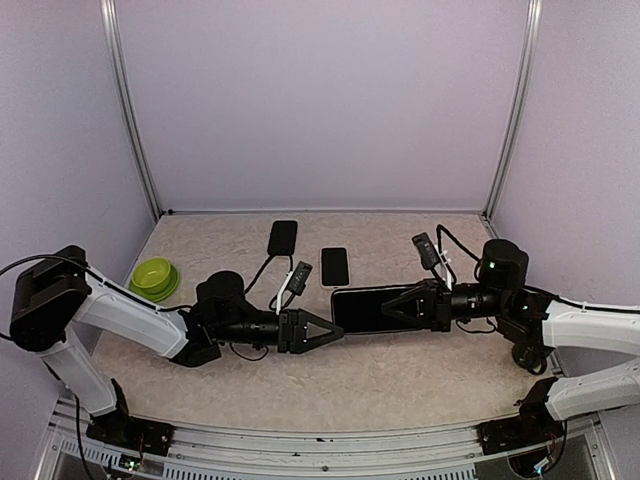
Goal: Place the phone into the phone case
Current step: Press the phone at the top left corner of the phone case.
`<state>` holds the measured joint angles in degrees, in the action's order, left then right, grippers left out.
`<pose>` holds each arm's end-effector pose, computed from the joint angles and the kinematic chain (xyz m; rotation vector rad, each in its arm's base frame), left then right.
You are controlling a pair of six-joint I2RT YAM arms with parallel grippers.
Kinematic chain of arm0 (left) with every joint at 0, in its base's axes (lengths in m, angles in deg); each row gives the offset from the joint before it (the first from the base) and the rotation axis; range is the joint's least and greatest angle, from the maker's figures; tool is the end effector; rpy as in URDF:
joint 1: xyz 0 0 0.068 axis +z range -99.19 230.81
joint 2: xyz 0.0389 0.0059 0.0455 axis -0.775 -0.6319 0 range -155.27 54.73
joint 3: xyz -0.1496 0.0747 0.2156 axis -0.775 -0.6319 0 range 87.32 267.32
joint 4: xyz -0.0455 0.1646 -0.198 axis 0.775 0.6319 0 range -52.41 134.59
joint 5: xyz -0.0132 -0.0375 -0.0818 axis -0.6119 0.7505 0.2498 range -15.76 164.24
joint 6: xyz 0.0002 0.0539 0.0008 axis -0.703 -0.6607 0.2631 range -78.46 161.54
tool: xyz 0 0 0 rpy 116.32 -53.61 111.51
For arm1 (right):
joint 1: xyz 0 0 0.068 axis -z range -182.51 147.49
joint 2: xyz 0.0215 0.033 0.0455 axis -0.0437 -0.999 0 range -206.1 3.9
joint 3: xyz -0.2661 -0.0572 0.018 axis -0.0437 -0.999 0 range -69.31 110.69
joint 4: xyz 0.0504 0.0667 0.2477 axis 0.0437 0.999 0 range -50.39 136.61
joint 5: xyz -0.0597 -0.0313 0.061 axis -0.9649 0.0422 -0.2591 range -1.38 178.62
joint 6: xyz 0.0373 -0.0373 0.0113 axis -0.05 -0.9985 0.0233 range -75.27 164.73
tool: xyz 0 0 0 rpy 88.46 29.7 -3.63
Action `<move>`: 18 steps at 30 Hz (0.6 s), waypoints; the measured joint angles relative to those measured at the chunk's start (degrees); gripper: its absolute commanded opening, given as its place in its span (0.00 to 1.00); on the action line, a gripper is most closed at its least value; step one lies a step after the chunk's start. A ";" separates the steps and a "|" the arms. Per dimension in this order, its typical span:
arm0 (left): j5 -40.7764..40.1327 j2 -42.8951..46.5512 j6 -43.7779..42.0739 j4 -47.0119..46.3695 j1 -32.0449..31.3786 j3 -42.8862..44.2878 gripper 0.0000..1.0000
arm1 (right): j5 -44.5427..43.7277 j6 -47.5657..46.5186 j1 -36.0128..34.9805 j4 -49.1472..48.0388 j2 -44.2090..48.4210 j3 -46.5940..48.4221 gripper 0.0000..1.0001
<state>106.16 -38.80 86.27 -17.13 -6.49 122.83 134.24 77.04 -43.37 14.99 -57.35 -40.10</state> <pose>0.1576 -0.2803 0.1949 0.7158 1.8267 -1.7304 0.1578 0.1703 0.2530 -0.8084 1.7697 1.5718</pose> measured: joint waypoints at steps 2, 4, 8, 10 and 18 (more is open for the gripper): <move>0.26 -0.37 0.20 -0.13 -0.17 0.39 0.32 | 0.15 0.39 0.00 -0.66 -0.33 -0.02 0.00; 0.59 -0.61 0.26 -0.55 -0.28 0.66 0.19 | 0.31 0.50 0.00 -1.25 -0.79 0.00 0.00; 1.09 -0.72 0.98 -0.87 -0.39 0.66 0.00 | 0.20 0.09 0.09 -1.33 -1.53 0.00 0.00; 1.16 -1.03 0.81 -1.11 -0.26 0.66 0.00 | 0.04 -0.33 0.28 -0.94 -1.53 0.00 0.00; 0.76 -2.58 2.25 -1.75 -0.24 0.66 0.41 | -1.16 -4.07 0.09 2.49 -0.59 0.00 0.00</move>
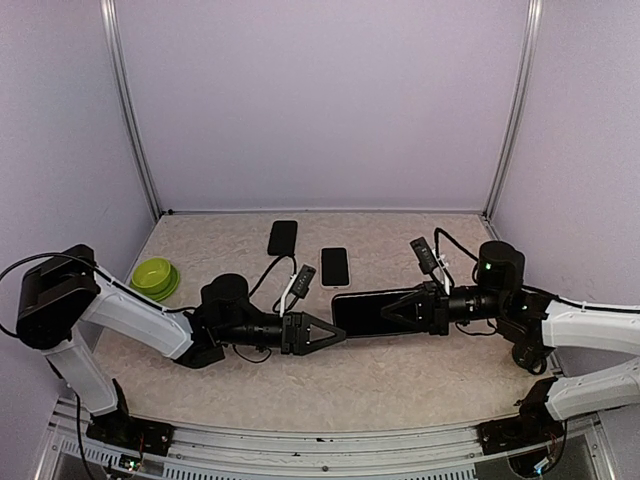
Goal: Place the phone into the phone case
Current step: Press the phone at the top left corner of the phone case, then pass from the right arm to the left
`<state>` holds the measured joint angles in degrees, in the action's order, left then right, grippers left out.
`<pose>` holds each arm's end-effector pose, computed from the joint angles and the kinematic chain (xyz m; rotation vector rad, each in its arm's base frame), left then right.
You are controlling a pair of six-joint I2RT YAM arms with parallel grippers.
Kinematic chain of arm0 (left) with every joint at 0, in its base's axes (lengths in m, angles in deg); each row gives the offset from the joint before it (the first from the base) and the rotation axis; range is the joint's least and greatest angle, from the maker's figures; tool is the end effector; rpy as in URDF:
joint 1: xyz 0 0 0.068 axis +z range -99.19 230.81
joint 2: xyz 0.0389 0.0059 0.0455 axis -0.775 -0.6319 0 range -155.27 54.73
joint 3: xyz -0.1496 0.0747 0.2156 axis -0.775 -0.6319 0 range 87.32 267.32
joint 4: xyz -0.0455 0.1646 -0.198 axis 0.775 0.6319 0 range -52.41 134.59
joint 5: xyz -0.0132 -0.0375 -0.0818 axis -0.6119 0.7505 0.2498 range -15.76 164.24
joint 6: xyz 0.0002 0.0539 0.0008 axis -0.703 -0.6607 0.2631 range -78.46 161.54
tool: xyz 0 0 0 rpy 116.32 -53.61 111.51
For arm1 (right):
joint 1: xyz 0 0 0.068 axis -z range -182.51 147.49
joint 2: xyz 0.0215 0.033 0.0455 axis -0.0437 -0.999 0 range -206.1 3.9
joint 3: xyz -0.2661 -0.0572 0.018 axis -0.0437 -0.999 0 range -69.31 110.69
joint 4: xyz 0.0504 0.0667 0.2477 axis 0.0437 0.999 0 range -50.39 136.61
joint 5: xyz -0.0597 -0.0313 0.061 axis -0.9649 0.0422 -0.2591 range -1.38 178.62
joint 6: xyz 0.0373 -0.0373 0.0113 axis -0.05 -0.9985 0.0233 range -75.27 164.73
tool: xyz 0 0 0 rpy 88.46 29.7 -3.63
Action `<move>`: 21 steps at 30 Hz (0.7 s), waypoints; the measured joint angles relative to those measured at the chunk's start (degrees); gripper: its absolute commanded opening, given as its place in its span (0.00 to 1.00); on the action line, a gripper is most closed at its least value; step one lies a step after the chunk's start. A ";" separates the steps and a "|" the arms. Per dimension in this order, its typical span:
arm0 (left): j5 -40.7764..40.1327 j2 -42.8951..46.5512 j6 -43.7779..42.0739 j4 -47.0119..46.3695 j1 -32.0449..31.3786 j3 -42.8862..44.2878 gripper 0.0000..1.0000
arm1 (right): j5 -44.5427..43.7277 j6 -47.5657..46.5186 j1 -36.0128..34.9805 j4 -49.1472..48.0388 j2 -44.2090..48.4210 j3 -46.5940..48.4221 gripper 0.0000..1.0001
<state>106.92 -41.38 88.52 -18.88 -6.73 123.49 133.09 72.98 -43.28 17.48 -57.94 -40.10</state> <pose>0.1591 -0.2859 0.1877 0.7014 1.8553 -1.7660 0.1593 0.1704 0.2465 -0.8350 1.7874 1.5095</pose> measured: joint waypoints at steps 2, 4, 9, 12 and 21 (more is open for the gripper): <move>-0.66 0.52 -0.44 1.22 0.26 -0.07 0.45 | -0.24 -1.05 -0.07 1.60 0.72 0.13 0.00; -1.40 1.99 -1.42 3.15 0.74 -0.39 0.48 | -0.24 -2.01 -0.09 3.32 1.11 0.59 0.00; -3.39 9.62 -7.08 10.58 2.05 -0.85 0.52 | -0.13 -4.52 -0.09 8.41 1.07 2.97 0.00; -4.76 14.19 -12.44 16.24 2.51 -0.07 0.55 | 0.63 -5.44 -0.09 10.29 0.42 3.87 0.00; -3.98 16.50 -26.56 31.80 2.75 7.58 0.56 | 5.03 -4.22 -0.33 9.88 -6.29 4.09 0.00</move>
<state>102.94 -24.88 61.96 12.92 -3.98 131.07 138.11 68.76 -43.61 27.36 -64.23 -36.02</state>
